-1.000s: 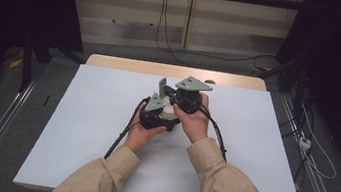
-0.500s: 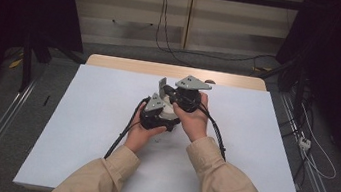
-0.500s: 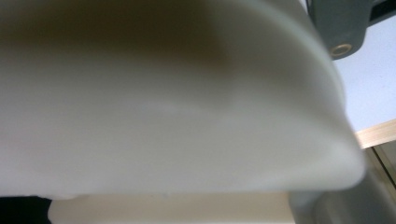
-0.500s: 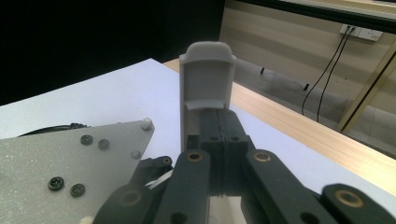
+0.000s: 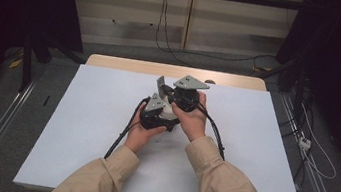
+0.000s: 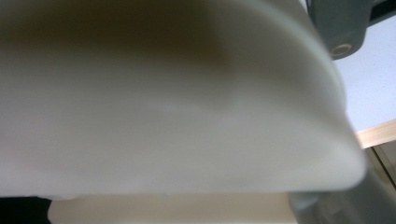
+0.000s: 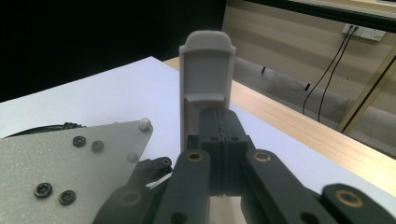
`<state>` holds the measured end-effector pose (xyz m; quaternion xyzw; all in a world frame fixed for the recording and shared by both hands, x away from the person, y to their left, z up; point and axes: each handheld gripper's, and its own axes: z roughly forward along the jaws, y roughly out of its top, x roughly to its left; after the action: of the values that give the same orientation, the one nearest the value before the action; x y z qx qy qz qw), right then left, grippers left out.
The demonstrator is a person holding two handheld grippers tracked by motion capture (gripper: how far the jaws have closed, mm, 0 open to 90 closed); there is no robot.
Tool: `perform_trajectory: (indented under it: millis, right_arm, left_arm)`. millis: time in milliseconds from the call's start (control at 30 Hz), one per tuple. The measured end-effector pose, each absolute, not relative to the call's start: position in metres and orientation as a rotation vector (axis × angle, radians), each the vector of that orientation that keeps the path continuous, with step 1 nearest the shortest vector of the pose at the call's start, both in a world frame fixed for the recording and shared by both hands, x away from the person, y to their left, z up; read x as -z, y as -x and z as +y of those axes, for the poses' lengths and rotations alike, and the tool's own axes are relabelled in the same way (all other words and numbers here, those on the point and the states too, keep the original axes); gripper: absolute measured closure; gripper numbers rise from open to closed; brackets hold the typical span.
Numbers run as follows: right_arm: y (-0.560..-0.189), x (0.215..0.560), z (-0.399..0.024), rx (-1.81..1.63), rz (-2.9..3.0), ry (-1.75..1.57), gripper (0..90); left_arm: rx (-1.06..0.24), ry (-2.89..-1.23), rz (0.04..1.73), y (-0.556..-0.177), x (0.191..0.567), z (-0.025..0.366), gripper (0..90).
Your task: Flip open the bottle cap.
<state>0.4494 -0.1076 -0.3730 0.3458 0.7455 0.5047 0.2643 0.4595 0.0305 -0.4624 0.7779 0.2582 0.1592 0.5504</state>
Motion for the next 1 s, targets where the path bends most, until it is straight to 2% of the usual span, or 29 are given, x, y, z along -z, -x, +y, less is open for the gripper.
perform_trajectory:
  millis: [1000]
  right_arm:
    - [-0.4558, 0.3768, -0.1060, -1.387, 2.028, -0.925, 90.0]
  left_arm:
    - [-0.385, -1.844, 0.612, -0.4595, 0.4624, 0.0304, 18.6]
